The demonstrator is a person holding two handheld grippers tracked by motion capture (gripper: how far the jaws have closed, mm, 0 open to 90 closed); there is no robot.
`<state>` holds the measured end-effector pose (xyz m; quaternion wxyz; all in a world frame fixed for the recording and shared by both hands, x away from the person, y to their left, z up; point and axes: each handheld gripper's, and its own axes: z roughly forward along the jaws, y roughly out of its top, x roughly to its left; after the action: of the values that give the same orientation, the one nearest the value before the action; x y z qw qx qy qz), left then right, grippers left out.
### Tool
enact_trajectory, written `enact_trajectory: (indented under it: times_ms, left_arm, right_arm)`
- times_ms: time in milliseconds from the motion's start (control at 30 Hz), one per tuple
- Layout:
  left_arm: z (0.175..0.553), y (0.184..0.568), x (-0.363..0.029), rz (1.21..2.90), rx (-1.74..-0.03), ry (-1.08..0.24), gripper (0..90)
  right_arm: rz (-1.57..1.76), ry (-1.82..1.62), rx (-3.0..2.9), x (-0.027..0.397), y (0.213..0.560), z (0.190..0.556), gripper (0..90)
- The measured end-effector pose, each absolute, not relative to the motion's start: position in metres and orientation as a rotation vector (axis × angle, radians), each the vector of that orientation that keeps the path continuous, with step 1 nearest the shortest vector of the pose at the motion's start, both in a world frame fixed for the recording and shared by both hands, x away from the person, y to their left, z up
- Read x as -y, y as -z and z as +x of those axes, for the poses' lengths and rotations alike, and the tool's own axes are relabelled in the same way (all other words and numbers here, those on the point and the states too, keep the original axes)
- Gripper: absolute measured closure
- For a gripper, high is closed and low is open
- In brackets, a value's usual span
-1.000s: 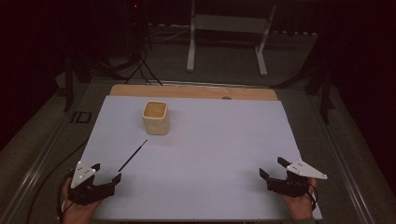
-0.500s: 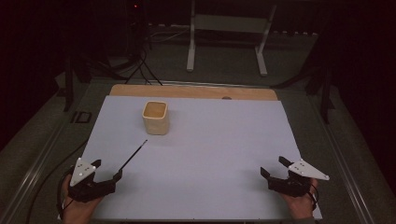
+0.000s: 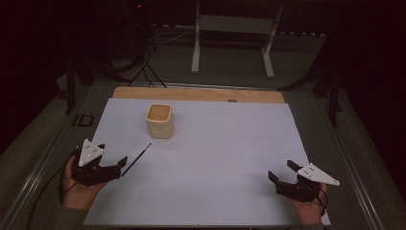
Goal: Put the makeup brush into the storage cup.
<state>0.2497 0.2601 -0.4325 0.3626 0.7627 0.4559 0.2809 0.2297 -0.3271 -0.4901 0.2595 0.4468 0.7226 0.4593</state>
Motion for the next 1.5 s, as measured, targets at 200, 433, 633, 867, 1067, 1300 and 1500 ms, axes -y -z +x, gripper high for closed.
enact_trajectory:
  times_ms: [200, 433, 633, 867, 1067, 1300, 1500]
  left_arm:
    - [0.271, 0.427, -0.258, 1.967, -1.180, -0.719, 16.0]
    - [0.295, 0.430, -0.250, 2.059, -1.194, -0.673, 16.2]
    - [0.309, 0.431, -0.240, 2.140, -1.185, -0.656, 16.4]
    - [0.328, 0.439, -0.226, 2.299, -1.202, -0.569, 16.6]
    - [0.338, 0.450, -0.220, 2.398, -1.226, -0.502, 16.9]
    - [0.353, 0.469, -0.215, 2.553, -1.290, -0.367, 17.8]
    - [0.359, 0.480, -0.212, 2.621, -1.312, -0.303, 19.5]
  right_arm:
    - [1.215, -1.248, -1.958, 0.328, 0.490, 0.230, 13.5]
    - [1.215, -1.245, -1.959, 0.328, 0.490, 0.230, 13.5]
    - [1.214, -1.246, -1.960, 0.328, 0.490, 0.230, 13.5]
    - [1.214, -1.247, -1.961, 0.328, 0.490, 0.230, 13.5]
    - [1.215, -1.247, -1.961, 0.328, 0.490, 0.230, 13.5]
    - [1.214, -1.247, -1.963, 0.328, 0.490, 0.230, 13.5]
    - [1.214, -1.248, -1.964, 0.328, 0.490, 0.230, 13.6]
